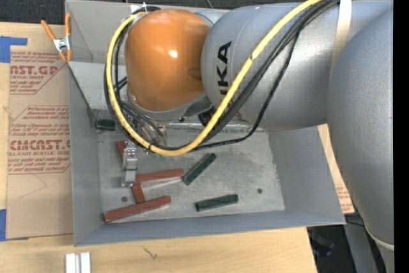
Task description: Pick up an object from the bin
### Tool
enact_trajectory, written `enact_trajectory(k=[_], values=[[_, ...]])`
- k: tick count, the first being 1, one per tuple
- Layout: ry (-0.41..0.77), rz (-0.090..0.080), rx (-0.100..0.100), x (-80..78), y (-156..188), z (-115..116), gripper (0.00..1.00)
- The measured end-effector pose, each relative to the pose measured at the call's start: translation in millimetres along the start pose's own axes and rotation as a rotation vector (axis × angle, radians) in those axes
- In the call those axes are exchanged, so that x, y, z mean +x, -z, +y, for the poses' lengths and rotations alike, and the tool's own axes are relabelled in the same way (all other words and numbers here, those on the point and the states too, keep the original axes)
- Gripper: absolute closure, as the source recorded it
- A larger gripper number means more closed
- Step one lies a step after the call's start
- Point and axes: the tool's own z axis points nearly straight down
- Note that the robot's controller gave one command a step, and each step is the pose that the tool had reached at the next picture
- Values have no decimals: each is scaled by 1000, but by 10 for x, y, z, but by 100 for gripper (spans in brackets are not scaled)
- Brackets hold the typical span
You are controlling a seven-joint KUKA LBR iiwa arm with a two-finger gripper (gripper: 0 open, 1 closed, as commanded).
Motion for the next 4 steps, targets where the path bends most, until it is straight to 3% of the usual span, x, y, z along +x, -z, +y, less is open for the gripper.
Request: enact_trajectory(k=[1, 2, 3, 4], values=[[-3, -8, -2, -21, 49, -17, 0], [139, -10, -1, 65, -578, -338, 0], [391, -7, 0, 115, -734, -919, 0], [291, -10, -1, -236, -981, -966, 0]])
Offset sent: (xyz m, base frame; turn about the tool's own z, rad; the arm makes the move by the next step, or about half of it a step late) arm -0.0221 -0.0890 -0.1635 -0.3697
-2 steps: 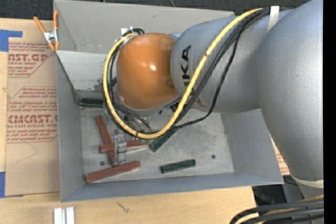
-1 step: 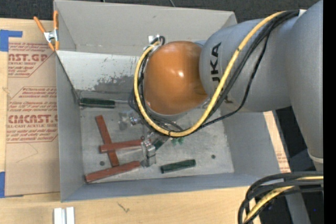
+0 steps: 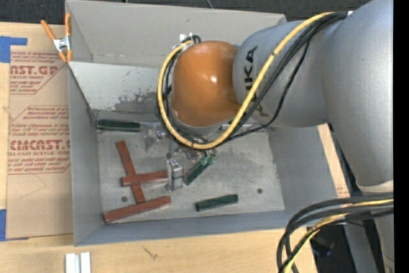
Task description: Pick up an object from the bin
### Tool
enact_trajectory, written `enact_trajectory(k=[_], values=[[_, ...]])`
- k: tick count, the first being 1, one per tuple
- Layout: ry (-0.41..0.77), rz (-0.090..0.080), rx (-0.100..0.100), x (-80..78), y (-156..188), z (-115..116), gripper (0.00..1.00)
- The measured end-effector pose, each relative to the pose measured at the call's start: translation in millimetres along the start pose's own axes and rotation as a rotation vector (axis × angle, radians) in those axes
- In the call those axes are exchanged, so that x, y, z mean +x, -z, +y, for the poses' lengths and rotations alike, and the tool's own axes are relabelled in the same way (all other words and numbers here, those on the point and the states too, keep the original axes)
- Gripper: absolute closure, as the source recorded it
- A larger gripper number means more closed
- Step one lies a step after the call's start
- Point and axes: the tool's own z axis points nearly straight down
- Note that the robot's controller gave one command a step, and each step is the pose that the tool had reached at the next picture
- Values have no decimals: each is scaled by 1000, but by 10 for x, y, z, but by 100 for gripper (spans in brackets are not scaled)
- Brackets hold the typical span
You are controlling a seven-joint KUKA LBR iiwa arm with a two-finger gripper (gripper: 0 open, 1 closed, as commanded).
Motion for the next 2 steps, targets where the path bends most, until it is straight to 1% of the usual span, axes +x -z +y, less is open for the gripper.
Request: enact_trajectory(k=[1, 2], values=[[224, 0, 1, 140, -516, 4, 0], [104, 3, 1, 43, -644, -10, 100]])
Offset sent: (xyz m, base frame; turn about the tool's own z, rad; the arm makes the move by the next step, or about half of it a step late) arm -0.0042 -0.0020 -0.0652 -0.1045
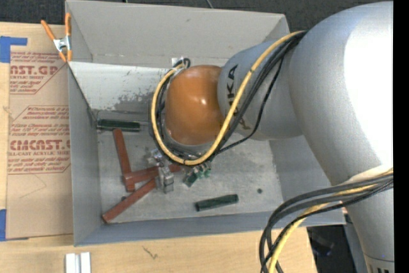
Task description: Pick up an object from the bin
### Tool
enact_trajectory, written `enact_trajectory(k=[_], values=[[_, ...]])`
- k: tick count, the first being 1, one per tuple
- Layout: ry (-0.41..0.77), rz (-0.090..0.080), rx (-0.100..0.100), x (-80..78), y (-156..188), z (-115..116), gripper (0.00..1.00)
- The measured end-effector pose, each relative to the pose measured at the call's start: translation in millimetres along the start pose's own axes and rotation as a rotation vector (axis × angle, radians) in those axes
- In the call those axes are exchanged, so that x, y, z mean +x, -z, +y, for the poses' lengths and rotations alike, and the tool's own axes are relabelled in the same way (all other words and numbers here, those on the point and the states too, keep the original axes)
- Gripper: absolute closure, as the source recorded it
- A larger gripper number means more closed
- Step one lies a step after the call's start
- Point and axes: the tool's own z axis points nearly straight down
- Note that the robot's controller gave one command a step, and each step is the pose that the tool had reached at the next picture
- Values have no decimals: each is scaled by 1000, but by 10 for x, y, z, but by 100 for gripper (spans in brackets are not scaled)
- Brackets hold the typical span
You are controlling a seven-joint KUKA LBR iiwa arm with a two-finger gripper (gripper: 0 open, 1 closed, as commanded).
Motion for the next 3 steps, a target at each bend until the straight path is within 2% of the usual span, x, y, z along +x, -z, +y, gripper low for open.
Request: enact_trajectory(k=[2, 3], values=[[0, 0, 0, 4, 21, 1, 100], [0, 6, -2, 21, 121, 9, 100]])
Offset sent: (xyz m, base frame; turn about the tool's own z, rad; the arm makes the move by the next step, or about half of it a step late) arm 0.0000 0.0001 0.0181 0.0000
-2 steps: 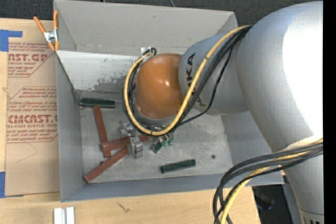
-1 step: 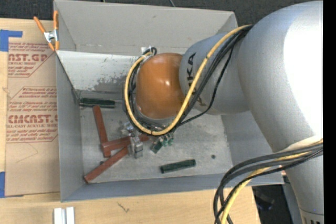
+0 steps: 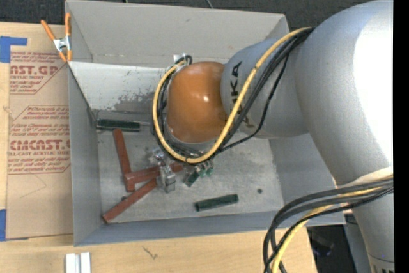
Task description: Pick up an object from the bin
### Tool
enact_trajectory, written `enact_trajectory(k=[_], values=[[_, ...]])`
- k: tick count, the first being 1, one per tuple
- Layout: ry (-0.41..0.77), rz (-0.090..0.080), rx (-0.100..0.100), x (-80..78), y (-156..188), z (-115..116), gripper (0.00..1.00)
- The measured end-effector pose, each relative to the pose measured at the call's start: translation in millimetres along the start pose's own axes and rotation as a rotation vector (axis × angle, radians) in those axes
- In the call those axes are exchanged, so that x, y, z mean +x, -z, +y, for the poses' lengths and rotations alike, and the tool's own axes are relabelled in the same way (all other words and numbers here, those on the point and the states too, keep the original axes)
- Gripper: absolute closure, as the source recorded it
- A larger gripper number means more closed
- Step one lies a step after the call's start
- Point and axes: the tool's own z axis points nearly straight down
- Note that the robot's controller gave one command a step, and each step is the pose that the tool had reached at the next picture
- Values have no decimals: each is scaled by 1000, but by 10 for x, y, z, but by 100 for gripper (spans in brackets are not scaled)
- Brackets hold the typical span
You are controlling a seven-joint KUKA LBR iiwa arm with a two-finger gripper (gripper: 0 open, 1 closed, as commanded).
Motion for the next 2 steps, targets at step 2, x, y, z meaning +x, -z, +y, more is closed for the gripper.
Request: enact_trajectory(k=[2], values=[[1, -9, 2, -21, 277, 1, 100]])
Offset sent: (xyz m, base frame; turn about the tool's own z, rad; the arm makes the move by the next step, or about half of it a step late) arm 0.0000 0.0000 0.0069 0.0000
